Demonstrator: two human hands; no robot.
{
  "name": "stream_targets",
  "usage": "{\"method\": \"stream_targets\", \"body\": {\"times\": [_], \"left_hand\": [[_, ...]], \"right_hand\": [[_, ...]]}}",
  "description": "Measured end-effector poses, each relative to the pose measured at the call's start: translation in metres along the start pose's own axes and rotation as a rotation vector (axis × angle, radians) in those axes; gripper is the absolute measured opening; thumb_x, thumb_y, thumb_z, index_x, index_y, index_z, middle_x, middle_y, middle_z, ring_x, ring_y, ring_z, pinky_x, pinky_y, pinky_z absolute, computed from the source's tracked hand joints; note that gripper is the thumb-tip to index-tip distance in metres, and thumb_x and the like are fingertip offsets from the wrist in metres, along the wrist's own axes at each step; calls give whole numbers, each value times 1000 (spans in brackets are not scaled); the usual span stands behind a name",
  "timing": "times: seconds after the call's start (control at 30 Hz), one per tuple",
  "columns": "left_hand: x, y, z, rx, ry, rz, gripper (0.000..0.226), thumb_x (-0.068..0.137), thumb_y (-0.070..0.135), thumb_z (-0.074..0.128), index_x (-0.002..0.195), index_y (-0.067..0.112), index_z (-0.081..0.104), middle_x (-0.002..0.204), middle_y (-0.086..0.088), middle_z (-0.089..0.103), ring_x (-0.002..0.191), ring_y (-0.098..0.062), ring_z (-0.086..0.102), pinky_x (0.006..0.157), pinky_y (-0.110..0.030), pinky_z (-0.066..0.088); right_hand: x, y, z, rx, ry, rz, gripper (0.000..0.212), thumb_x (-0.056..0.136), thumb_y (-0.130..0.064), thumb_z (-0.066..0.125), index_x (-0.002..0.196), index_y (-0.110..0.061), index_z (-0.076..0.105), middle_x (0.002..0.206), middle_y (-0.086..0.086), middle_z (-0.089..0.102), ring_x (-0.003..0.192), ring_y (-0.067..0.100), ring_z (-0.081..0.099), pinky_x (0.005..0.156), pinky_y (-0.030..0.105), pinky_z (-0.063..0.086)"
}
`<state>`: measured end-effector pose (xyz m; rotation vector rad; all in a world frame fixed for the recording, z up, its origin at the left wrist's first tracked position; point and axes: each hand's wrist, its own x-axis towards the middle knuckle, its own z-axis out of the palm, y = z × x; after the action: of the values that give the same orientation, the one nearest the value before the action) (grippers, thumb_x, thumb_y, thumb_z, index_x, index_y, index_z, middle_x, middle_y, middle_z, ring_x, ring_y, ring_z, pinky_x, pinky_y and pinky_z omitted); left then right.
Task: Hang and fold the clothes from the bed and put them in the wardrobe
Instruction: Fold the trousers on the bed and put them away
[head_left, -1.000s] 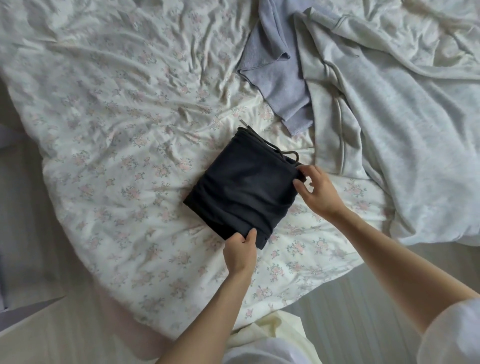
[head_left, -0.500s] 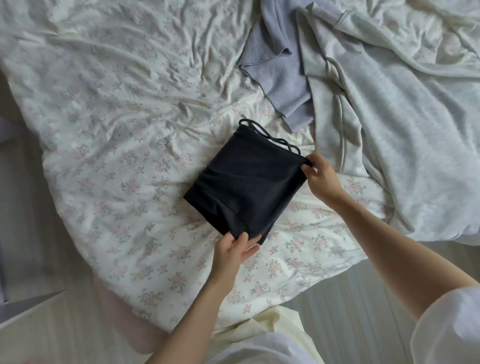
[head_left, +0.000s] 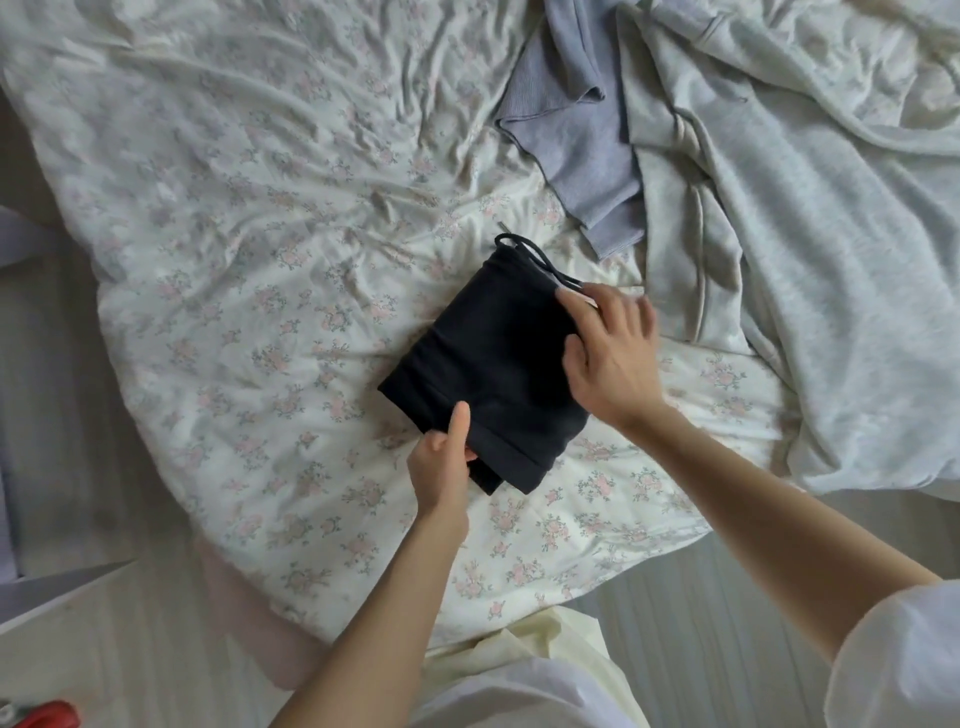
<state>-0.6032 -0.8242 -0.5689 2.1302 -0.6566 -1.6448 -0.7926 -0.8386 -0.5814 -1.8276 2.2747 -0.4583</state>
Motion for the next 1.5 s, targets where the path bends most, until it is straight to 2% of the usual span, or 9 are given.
{"method": "stream_targets", "body": {"times": [0.13,0.33,0.43,0.6,0.9,1.07,1.23,1.37,1.5], "left_hand": [[3,-6,-9,110,110,-16,36,96,26,52,68,5,44,76,-11,56,66,-18,54,57,-24,40],[17,10,-22,283,205,-33,24,95,18,45,74,9,52,79,-5,57,77,-22,53,82,-37,45],[20,30,-23,480,432,326,10,91,15,48,98,11,52,111,-7,52,106,-29,49,95,-45,35],[41,40,0,1106,122,1116,49,90,28,41,137,13,46,143,-14,42,131,-35,40,100,-51,37],[106,42,11,1478,-109,825,67,94,58,17,145,34,-19,159,-8,5,144,-27,8,113,-49,16],[116,88,15,955,-320,614,70,86,57,53,144,23,34,143,0,43,131,-19,39,109,-40,34],[114,110,25,768,-564,392,83,80,51,67,148,33,22,151,14,29,138,-7,30,115,-36,27],[89,107,32,831,-392,625,69,85,42,65,144,30,32,144,12,42,132,-12,40,104,-26,34],[58,95,24,774,-137,788,59,83,42,63,137,34,39,130,10,57,118,-19,54,96,-37,45]], "right_hand": [[-1,-13,29,-209,-289,-49,50,92,-44,30,140,-35,39,149,5,36,138,33,29,103,71,11],[6,4,37,-270,-426,134,51,94,-53,9,144,-51,10,158,5,11,144,34,7,106,68,2],[-4,-14,31,-175,-251,132,51,94,-40,25,144,-32,32,153,13,26,140,36,23,105,70,12],[-25,-35,38,-138,-152,65,49,92,-34,36,140,-27,40,151,9,33,140,31,28,107,68,9],[-19,-8,66,-98,-259,320,53,92,-52,24,145,-44,18,158,2,15,144,29,8,107,66,9],[-40,-28,54,585,90,855,70,94,-39,47,151,-28,7,158,4,-4,145,18,-2,117,36,12],[-45,-53,41,923,142,1018,82,90,-36,57,149,-34,1,149,-6,24,118,-4,28,99,18,27],[-34,-54,35,954,132,1028,84,89,-35,59,149,-38,1,144,0,28,120,7,37,96,22,30],[-22,-67,12,788,141,807,79,89,-31,59,149,-35,8,136,3,31,106,14,50,86,20,38]]}}
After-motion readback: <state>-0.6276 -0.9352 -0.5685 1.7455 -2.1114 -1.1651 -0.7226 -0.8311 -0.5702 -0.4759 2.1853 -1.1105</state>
